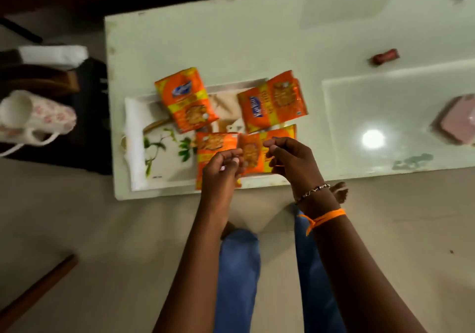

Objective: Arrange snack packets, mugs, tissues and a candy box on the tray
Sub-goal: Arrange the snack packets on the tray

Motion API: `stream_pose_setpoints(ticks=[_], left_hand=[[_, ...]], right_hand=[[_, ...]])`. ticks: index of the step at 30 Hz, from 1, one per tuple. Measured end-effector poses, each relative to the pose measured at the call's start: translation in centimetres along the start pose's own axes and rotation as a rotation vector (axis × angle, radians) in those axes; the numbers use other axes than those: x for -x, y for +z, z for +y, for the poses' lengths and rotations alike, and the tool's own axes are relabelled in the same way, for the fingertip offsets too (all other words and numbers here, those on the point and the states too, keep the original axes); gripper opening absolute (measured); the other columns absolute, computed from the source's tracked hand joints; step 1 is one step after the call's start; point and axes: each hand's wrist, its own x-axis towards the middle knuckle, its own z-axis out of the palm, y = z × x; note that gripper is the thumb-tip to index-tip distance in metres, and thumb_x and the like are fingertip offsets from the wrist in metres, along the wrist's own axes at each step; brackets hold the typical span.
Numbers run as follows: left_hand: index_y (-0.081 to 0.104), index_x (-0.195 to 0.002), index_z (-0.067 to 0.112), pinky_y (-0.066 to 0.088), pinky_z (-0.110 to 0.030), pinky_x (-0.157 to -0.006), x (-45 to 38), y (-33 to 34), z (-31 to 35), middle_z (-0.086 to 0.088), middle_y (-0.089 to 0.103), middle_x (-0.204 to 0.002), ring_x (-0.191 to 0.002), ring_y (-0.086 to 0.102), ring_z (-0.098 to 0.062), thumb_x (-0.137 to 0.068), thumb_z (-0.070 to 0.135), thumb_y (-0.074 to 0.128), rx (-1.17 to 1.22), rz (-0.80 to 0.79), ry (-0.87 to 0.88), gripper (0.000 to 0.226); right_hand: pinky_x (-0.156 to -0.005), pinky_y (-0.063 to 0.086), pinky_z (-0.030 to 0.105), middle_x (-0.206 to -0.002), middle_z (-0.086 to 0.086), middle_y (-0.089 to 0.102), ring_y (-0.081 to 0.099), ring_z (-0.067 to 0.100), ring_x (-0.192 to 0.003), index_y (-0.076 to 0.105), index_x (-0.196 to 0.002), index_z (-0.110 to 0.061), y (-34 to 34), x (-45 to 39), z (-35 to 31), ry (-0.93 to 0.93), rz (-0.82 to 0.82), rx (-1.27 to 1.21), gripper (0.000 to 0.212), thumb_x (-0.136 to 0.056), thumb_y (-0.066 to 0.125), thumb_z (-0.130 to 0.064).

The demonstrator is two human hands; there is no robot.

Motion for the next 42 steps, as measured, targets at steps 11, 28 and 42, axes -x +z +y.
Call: stream_pose_setpoints(ticks=[11, 28, 42], left_hand=[[0.058, -0.111, 0.021, 0.039, -0.01, -0.062, -2.1, -9.5, -4.4, 0.002, 0.058, -0.111, -0.084, 0.052, 0.001, -0.091, 0.007, 0.044, -0.167, 0.093, -0.091, 0.027], [0.038, -0.133, 0.022, 0.053, -0.03, -0.076, -7.2, -9.4, -5.7, -0.013, 0.06, -0.122, -0.098, 0.063, -0.022, -0.091, 0.007, 0.049, -0.377, -0.065, -0.259, 0.046], [0.04, -0.136, 0.029, 0.047, -0.013, -0.058, -5.4, -10.9, -5.5, 0.0, 0.06, -0.095, -0.079, 0.059, -0.008, -0.094, 0.012, 0.046, -0.342, -0.146, -0.325, 0.046]], right_hand=[[-0.088, 0.044, 0.03, -0.122, 0.017, 0.056, 0.055, 0.03, -0.107, 0.062, -0.112, -0.008, 8.7, -0.9, 5.7, -0.224, -0.021, 0.805, 0.029, -0.086, 0.051, 0.001], [-0.103, 0.036, 0.035, -0.133, 0.016, 0.053, 0.045, 0.032, -0.124, 0.046, -0.129, -0.009, 14.4, -16.2, 2.8, -0.174, 0.082, 0.945, 0.041, -0.089, 0.051, -0.018], [-0.079, 0.041, 0.025, -0.118, 0.017, 0.064, 0.057, 0.03, -0.11, 0.057, -0.117, -0.006, 8.6, -16.4, 1.9, -0.227, 0.182, 0.945, 0.03, -0.089, 0.054, -0.015]])
